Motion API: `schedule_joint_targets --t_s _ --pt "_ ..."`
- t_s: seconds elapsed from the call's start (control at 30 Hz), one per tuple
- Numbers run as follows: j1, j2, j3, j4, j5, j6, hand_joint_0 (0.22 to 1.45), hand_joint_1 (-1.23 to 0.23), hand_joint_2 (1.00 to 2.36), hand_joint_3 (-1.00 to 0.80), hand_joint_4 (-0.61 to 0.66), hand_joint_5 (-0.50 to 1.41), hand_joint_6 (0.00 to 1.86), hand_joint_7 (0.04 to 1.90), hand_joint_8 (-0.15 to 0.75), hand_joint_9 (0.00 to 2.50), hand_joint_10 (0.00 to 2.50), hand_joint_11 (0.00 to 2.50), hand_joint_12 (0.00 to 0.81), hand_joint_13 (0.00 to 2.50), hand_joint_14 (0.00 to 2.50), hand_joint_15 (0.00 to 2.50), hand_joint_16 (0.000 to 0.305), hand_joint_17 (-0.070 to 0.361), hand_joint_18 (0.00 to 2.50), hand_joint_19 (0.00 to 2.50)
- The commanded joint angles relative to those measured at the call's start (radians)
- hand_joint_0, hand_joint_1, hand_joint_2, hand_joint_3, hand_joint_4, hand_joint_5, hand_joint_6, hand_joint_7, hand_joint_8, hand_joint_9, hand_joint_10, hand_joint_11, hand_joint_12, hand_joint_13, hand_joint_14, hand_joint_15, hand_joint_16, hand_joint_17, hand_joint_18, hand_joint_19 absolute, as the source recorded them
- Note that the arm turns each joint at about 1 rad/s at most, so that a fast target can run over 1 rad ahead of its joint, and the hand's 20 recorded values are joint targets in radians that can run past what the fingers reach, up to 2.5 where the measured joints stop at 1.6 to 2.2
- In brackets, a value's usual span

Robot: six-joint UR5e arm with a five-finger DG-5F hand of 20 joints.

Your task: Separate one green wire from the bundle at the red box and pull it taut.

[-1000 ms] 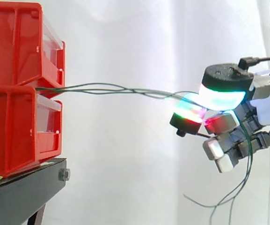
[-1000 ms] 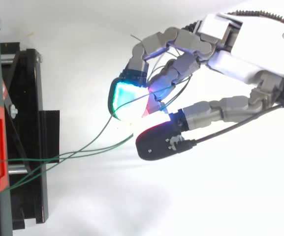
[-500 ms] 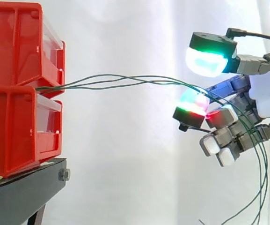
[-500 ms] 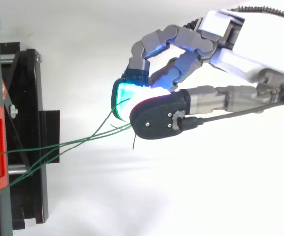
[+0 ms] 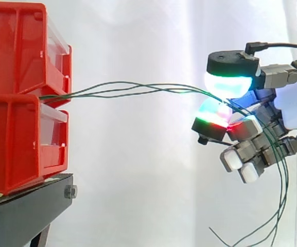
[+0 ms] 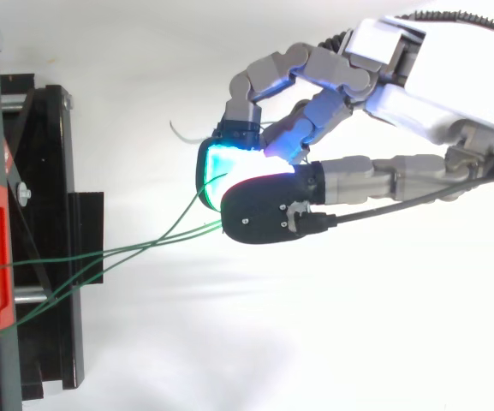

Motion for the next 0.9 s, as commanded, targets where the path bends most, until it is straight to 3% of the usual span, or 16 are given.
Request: schedule_joint_targets --t_s 0.0,0.17,0.27,0.43,0.53,0.6,0.87 --pt "0.0 0.0 -0.001 -0.001 0.0 0.0 0.62 -0.75 1.02 -0.21 0.12 -0.18 0.89 1.03 0.274 1.09 0.02 1.17 0.393 0.77 0.03 0.68 0.054 0.121 0.67 0.76" --pt "0.0 0.0 0.001 -0.001 0.0 0.002 0.59 -0.75 1.01 -0.34 0.14 -0.18 0.89 0.98 0.272 1.09 0.02 1.16 0.39 0.77 0.03 0.69 0.054 0.122 0.67 0.77" --pt "0.0 0.0 0.001 -0.007 0.0 0.002 0.51 -0.57 1.0 -0.5 0.14 -0.17 0.87 0.97 0.287 1.13 0.02 1.15 0.409 0.79 0.03 0.69 0.058 0.13 0.7 0.77" --pt "0.0 0.0 0.001 -0.012 -0.002 0.0 0.51 -0.42 1.0 -0.5 0.14 -0.17 0.85 1.0 0.289 1.17 0.02 1.13 0.411 0.83 0.02 0.69 0.059 0.132 0.7 0.77" --pt "-0.001 0.0 0.001 -0.013 -0.002 -0.001 0.52 -0.41 1.0 -0.5 0.15 -0.17 0.84 1.01 0.29 1.18 0.02 1.14 0.412 0.85 0.03 0.69 0.058 0.131 0.71 0.77" --pt "-0.012 -0.003 -0.001 -0.013 -0.005 0.003 0.52 -0.41 1.0 -0.5 0.14 -0.17 0.84 1.01 0.285 1.19 0.02 1.15 0.413 0.87 0.03 0.72 0.058 0.131 0.72 0.77" --pt "-0.014 -0.003 -0.001 -0.041 -0.026 0.02 0.51 -0.41 1.0 -0.5 0.16 -0.18 0.82 0.98 0.283 1.18 0.02 1.22 0.417 0.95 0.03 0.81 0.06 0.134 0.73 0.78"
